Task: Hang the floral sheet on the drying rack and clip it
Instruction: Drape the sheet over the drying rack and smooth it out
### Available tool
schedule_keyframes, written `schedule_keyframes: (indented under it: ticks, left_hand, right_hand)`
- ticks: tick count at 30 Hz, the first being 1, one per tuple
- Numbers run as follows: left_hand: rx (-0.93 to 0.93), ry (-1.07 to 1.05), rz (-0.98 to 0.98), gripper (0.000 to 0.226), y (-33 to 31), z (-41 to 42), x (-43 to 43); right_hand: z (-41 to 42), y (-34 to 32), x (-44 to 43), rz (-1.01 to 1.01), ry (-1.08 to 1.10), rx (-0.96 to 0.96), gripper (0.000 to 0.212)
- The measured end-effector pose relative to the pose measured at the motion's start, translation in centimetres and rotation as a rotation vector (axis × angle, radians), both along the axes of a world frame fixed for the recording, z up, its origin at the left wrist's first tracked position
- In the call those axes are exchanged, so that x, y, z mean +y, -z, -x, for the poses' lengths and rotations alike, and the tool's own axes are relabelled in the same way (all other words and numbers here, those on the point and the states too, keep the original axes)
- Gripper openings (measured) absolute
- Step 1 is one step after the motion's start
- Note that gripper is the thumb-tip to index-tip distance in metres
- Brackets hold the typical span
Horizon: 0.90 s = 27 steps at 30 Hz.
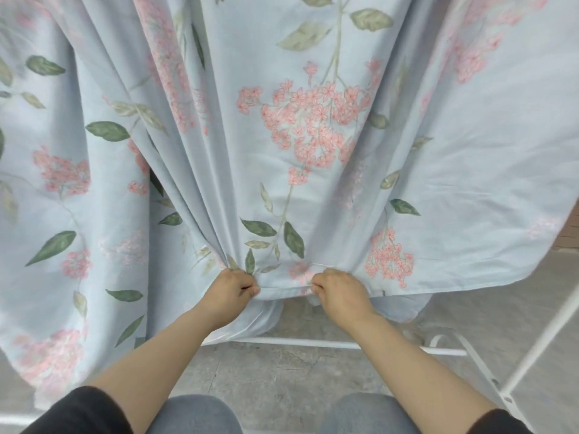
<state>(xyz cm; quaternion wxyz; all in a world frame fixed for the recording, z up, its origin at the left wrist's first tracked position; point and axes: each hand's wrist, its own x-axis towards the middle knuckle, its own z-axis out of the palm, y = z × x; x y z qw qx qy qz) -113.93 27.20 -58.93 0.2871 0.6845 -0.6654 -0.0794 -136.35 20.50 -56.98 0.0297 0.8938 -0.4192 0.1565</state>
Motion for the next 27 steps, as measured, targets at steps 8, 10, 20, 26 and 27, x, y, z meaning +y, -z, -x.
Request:
schedule_keyframes:
  ticks: [8, 10, 20, 26, 27]
  left_hand:
    - [0.033, -0.076, 0.102, 0.034, -2.5, 1.9, 1.9]
    - [-0.043, -0.031, 0.014, 0.026, -3.8, 4.0, 2.7]
    - [-0.234, 0.016, -0.005, 0.076, -11.1, 15.0, 0.0]
    - [-0.217, -0.014, 0.123, 0.076, -9.8, 18.1, -8.1]
    - [-0.207, -0.001, 0.180, 0.075, -9.9, 18.7, -8.6]
  right_hand:
    - [4.6, -3.5, 3.8, 0.242, 0.024, -0.197, 0.045]
    - [6.6, -4.6, 4.6, 0.326, 0.044, -0.266, 0.053]
    - [14.7, -10.9, 2.7, 0.258, 0.283, -0.408, 0.069]
    - [14.2, -10.8, -5.7, 0.129, 0.164, -0.443, 0.070]
    - [14.0, -10.9, -6.4, 0.123, 0.139, -0.478, 0.068]
